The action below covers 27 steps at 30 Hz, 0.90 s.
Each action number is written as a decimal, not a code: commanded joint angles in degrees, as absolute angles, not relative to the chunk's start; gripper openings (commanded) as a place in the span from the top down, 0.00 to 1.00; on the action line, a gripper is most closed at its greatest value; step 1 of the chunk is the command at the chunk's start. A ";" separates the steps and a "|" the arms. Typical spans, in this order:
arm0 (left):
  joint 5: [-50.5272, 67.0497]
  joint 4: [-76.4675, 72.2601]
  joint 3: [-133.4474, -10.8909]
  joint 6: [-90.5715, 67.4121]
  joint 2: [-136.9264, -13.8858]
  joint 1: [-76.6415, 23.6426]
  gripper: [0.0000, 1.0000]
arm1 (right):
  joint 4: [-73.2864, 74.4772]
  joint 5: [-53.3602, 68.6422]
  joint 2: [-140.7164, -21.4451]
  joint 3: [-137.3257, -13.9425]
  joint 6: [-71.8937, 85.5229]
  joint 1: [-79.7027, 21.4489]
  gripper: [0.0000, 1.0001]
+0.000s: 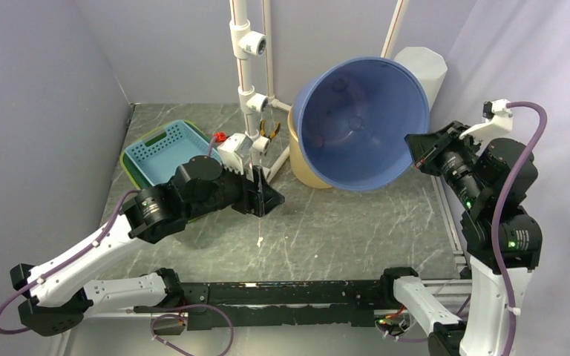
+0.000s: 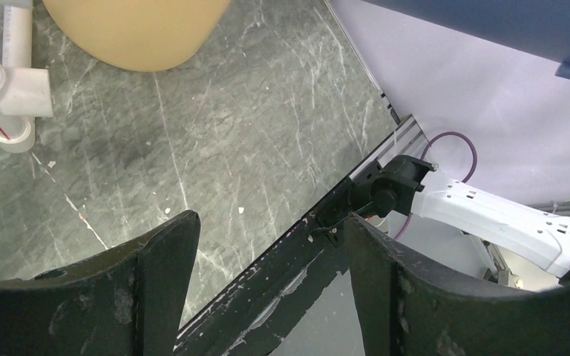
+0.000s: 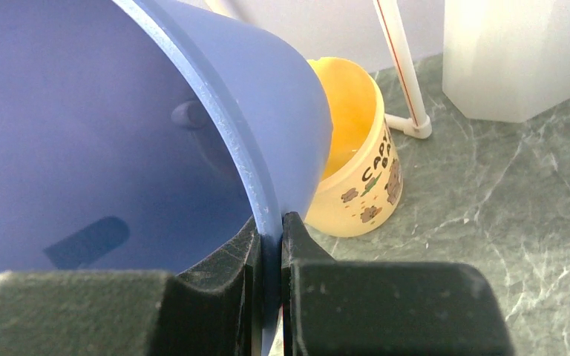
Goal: Turn the large container upside down
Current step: Pick up the container from the container, then turn the container upside down at the center of the board.
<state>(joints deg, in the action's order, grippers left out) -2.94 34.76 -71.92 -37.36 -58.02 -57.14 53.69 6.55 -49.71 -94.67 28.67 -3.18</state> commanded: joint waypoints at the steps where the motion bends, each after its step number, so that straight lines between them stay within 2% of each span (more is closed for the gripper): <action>1: -4.33 31.90 -70.61 -38.85 -54.75 -57.26 0.24 | 46.85 10.98 -46.69 -99.06 27.18 -3.08 1.00; 11: -7.31 37.94 -69.79 -41.69 -49.34 -57.25 0.22 | 58.08 21.34 -46.71 -103.28 19.84 -3.03 1.00; 16: -8.76 42.19 -68.90 -42.68 -44.30 -57.26 0.21 | 63.01 31.05 -46.65 -100.34 18.96 -3.08 1.00; 27: -8.12 47.67 -73.85 -37.58 -39.28 -57.30 0.17 | 70.36 28.01 -42.29 -85.15 20.06 -3.08 1.00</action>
<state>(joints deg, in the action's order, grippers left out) -7.86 46.89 -71.81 -39.62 -40.80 -57.14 71.13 27.59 -44.75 -86.70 18.55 -3.18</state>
